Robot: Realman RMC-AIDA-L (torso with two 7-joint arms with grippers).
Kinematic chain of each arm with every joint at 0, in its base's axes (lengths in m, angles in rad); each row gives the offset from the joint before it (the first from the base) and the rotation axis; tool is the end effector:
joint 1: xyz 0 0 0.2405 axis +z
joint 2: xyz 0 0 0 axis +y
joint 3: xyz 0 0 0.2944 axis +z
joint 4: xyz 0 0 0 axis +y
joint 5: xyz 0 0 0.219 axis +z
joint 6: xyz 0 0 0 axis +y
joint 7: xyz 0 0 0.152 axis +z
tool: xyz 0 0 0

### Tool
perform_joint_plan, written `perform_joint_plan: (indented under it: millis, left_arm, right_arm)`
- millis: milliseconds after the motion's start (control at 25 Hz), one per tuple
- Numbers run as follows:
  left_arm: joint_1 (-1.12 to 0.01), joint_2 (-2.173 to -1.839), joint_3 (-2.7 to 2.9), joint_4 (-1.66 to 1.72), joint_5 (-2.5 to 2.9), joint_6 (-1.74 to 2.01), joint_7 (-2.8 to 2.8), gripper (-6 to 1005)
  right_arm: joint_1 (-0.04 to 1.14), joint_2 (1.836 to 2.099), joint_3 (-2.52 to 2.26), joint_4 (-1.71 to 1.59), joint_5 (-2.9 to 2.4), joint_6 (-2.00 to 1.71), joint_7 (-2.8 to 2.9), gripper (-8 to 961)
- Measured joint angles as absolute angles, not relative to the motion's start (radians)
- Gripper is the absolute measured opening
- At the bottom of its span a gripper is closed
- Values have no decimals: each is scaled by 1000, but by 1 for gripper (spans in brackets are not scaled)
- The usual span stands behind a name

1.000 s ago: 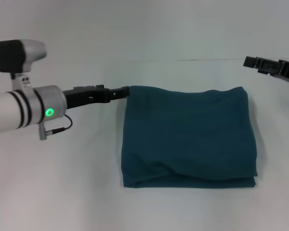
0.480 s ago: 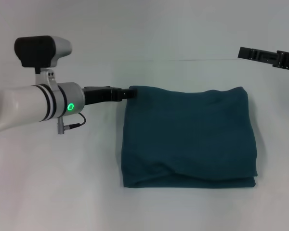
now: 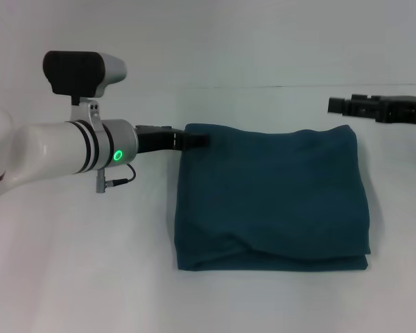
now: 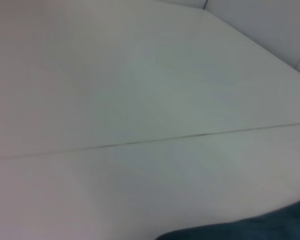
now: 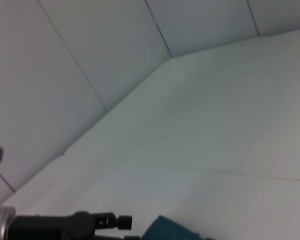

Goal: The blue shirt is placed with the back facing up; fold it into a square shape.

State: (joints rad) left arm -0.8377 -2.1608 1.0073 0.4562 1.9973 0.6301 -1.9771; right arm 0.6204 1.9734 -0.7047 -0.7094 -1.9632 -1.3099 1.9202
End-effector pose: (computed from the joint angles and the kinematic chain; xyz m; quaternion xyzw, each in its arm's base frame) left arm -0.2350 0.4743 -0.1083 -0.8425 -0.4241 -0.1387 0.3019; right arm 0.2895 0.4339 0.0412 -0.8527 0.4047 0.2448 0.2218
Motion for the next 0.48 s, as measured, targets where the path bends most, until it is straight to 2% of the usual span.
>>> perform_joint_plan:
  millis: [480]
  left_arm:
    - [-860, -2169, 1122, 429, 1994, 564, -1976, 937]
  right_arm:
    - [616, 1973, -737, -705, -2009, -1318, 1912, 825]
